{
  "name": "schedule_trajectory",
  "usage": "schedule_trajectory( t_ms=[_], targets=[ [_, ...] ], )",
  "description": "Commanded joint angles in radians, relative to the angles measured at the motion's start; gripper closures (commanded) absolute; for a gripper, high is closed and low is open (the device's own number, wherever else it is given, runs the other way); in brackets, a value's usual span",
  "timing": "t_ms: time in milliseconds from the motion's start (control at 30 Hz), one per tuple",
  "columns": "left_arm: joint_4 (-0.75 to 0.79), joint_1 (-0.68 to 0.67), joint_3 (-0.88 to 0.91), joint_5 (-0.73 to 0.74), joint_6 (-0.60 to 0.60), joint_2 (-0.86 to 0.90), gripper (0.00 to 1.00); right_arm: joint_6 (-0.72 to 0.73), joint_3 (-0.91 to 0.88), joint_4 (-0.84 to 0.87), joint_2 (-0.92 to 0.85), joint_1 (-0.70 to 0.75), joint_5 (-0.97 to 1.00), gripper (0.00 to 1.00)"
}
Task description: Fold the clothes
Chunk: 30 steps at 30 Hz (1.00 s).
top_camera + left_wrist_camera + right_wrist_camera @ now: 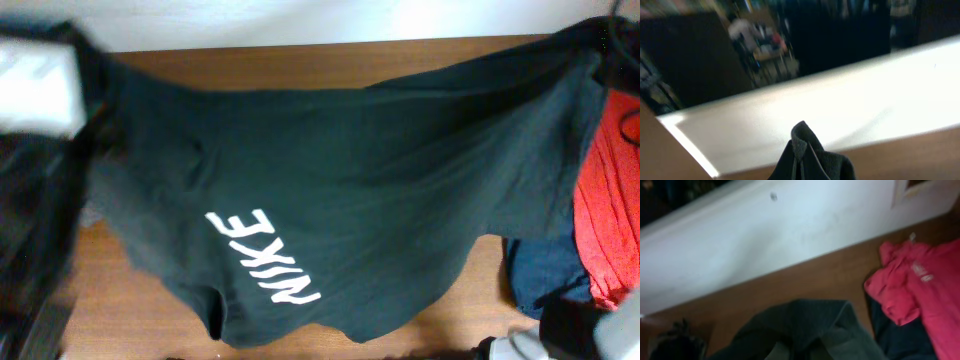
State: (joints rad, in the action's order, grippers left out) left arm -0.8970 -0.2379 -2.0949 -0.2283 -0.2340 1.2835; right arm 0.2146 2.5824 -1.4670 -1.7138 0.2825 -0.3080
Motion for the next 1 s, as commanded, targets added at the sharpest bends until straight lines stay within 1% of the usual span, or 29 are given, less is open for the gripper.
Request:
schedule_trajectory(
  t_ms=[0, 67, 133, 200, 267, 300, 333, 367, 400, 433, 467, 500, 533, 600, 633, 733, 767, 800, 833, 867, 900, 933, 967],
  targets=[
    [0.023, 0.005, 0.006, 0.021, -0.018, 0.227, 1.00, 0.011, -0.003, 0.005, -0.154, -0.053, -0.002, 0.96],
    [0.053, 0.005, 0.006, 0.034, -0.019, 0.343, 1.00, 0.012, -0.003, 0.034, -0.269, -0.079, -0.002, 0.96],
    [0.132, 0.006, 0.006, 0.033, -0.018, 0.534, 1.00, 0.014, -0.003, 0.086, -0.396, -0.102, -0.002, 0.96],
    [0.203, 0.005, 0.006, 0.031, -0.010, 0.642, 1.00, 0.028, -0.003, 0.132, -0.464, -0.112, -0.001, 0.96],
    [0.293, 0.005, 0.006, 0.029, 0.030, 0.746, 0.98, 0.038, -0.003, 0.243, -0.564, -0.121, -0.006, 0.96],
    [0.336, 0.006, 0.004, 0.024, 0.056, 0.791, 0.96, 0.034, -0.003, 0.281, -0.588, -0.123, -0.005, 0.93],
    [0.373, 0.008, 0.001, 0.019, 0.081, 0.833, 0.92, 0.033, -0.003, 0.338, -0.624, -0.124, -0.011, 0.81],
    [0.381, 0.012, -0.008, -0.007, 0.091, 0.859, 0.89, 0.026, -0.003, 0.374, -0.634, -0.116, -0.024, 0.56],
    [0.379, 0.013, -0.011, -0.018, 0.091, 0.860, 0.86, 0.026, -0.003, 0.378, -0.634, -0.113, -0.021, 0.52],
    [0.363, 0.017, -0.021, -0.053, 0.090, 0.858, 0.62, 0.025, 0.000, 0.383, -0.626, -0.101, -0.022, 0.36],
    [0.337, 0.019, -0.039, -0.076, 0.090, 0.848, 0.56, 0.024, 0.002, 0.381, -0.620, -0.093, -0.021, 0.32],
    [0.301, 0.023, -0.066, -0.101, 0.090, 0.838, 0.54, 0.022, 0.002, 0.362, -0.604, -0.076, -0.022, 0.28],
    [0.275, 0.025, -0.087, -0.113, 0.089, 0.831, 0.49, 0.022, 0.002, 0.352, -0.599, -0.070, -0.022, 0.27],
    [0.192, 0.032, -0.154, -0.122, 0.082, 0.806, 0.06, 0.022, 0.002, 0.294, -0.573, -0.040, -0.022, 0.26],
    [0.145, 0.035, -0.191, -0.120, 0.083, 0.791, 0.04, 0.022, 0.002, 0.253, -0.563, -0.023, -0.021, 0.25],
    [0.009, 0.038, -0.270, -0.076, 0.084, 0.752, 0.04, 0.022, 0.002, 0.140, -0.551, 0.015, -0.021, 0.24],
    [-0.044, 0.038, -0.286, -0.037, 0.083, 0.739, 0.04, 0.022, 0.002, 0.105, -0.551, 0.023, -0.021, 0.24],
    [-0.111, 0.038, -0.295, 0.026, 0.084, 0.725, 0.06, 0.022, 0.002, 0.058, -0.552, 0.034, -0.021, 0.24],
    [-0.200, 0.037, -0.296, 0.121, 0.084, 0.712, 0.16, -0.010, 0.002, 0.008, -0.552, 0.039, -0.020, 0.25],
    [-0.254, 0.037, -0.296, 0.174, 0.084, 0.711, 0.23, -0.031, 0.002, -0.003, -0.552, 0.039, -0.021, 0.25],
    [-0.318, 0.037, -0.294, 0.237, 0.084, 0.712, 0.32, -0.059, 0.002, -0.026, -0.552, 0.039, -0.021, 0.25],
    [-0.372, 0.037, -0.284, 0.278, 0.084, 0.719, 0.51, -0.071, 0.002, -0.039, -0.552, 0.038, -0.021, 0.26],
    [-0.414, 0.037, -0.270, 0.298, 0.085, 0.726, 0.58, -0.080, 0.002, -0.051, -0.552, 0.037, -0.021, 0.27]
  ],
)
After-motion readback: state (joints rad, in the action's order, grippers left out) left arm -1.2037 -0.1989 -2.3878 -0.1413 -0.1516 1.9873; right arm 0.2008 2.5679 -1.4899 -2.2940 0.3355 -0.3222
